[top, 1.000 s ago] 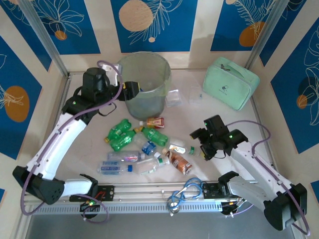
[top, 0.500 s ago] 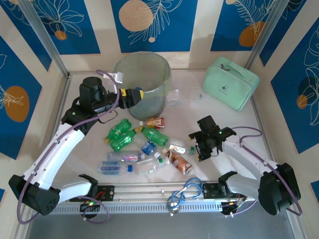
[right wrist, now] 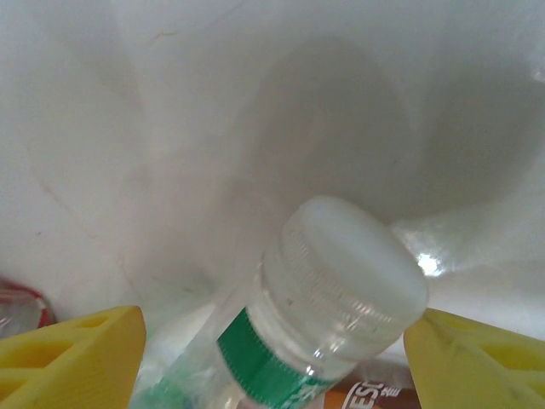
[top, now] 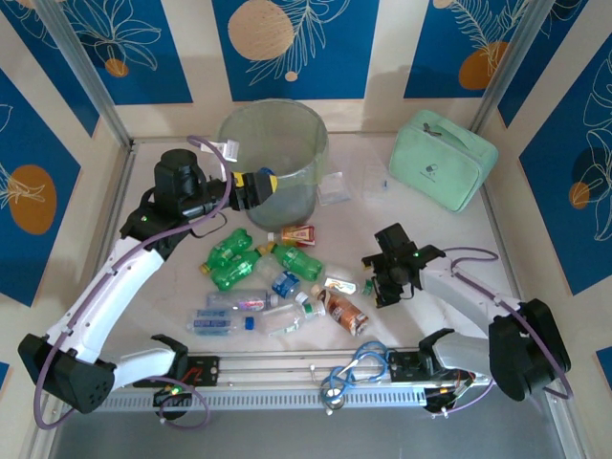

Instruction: Put the plastic bottles in the bin

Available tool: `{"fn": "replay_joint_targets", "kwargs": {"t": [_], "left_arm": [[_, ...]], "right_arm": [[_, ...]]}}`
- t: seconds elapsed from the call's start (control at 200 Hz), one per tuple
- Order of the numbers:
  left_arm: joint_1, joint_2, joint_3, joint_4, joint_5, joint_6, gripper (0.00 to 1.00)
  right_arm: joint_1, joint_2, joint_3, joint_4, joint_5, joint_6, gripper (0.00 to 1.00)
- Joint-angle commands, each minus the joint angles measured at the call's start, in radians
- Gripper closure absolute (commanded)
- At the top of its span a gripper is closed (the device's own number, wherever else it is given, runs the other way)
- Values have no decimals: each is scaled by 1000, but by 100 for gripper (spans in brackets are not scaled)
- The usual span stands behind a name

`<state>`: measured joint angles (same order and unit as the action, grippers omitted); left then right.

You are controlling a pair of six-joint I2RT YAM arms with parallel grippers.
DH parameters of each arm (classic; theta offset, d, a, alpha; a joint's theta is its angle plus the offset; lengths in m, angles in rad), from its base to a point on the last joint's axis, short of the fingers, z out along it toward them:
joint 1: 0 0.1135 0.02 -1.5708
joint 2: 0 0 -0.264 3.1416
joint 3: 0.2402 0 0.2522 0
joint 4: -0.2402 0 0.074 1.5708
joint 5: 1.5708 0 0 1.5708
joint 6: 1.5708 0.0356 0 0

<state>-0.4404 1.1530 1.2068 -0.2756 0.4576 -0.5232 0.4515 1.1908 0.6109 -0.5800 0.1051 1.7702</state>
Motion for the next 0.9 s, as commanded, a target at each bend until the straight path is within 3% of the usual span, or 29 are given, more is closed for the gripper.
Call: {"fn": "replay_joint_targets", "kwargs": {"t": [0.0, 0.505, 0.73, 0.895], "left_arm": [[2, 2, -19, 27, 26, 1, 29], [2, 5, -32, 29, 18, -3, 31], [2, 10, -22, 35, 17, -5, 29], [2, 17, -4, 39, 30, -23, 29]], "right_arm": [[4, 27, -11, 12, 8, 27, 21], [-17, 176, -15, 127, -1, -23, 50], [-59, 122, -4, 119, 11, -80, 55], [-98, -3, 21, 156, 19, -179, 56]]}}
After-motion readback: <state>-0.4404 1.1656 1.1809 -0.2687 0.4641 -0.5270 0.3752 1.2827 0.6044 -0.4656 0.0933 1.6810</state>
